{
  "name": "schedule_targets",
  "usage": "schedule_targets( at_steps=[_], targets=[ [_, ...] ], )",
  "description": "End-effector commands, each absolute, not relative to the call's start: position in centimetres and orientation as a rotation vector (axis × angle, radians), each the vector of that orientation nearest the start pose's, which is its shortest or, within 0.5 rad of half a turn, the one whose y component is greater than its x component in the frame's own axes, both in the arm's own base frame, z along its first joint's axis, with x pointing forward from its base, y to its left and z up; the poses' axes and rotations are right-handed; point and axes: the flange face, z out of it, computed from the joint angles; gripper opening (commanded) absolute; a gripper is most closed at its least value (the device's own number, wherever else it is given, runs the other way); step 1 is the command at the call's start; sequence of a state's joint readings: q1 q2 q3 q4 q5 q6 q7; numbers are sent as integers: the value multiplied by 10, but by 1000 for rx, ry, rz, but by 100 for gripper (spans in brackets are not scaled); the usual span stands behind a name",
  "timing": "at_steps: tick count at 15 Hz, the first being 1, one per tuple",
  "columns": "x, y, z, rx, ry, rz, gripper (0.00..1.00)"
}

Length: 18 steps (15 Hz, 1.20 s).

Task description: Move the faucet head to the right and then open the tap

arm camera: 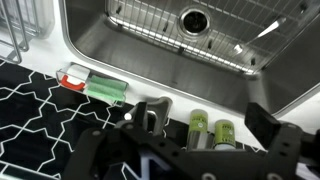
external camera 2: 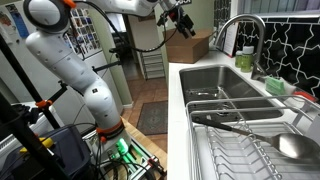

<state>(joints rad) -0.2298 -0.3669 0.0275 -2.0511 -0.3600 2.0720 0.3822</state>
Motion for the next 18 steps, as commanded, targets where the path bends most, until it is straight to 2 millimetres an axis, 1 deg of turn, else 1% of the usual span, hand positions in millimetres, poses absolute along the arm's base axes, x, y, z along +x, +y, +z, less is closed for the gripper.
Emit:
schedule_targets(
  at_steps=[1, 3, 5, 6, 7, 9, 12, 13, 15, 18],
  targets=[
    [539, -116, 619, -3212, 994, -903, 100],
    [566, -118, 611, -3180, 1048, -959, 100],
    [585, -124, 606, -3145, 1082, -980, 100],
    [587, -125, 608, -3119, 1035, -955, 100],
    [574, -120, 605, -3158, 1032, -942, 100],
    [584, -124, 605, -3142, 1037, -951, 100],
    [586, -124, 608, -3136, 1039, -960, 100],
    [590, -128, 603, -3122, 1066, -948, 100],
    [597, -138, 602, -3095, 1147, -1027, 100],
    [603, -145, 600, -3024, 1207, -1088, 100]
  ],
)
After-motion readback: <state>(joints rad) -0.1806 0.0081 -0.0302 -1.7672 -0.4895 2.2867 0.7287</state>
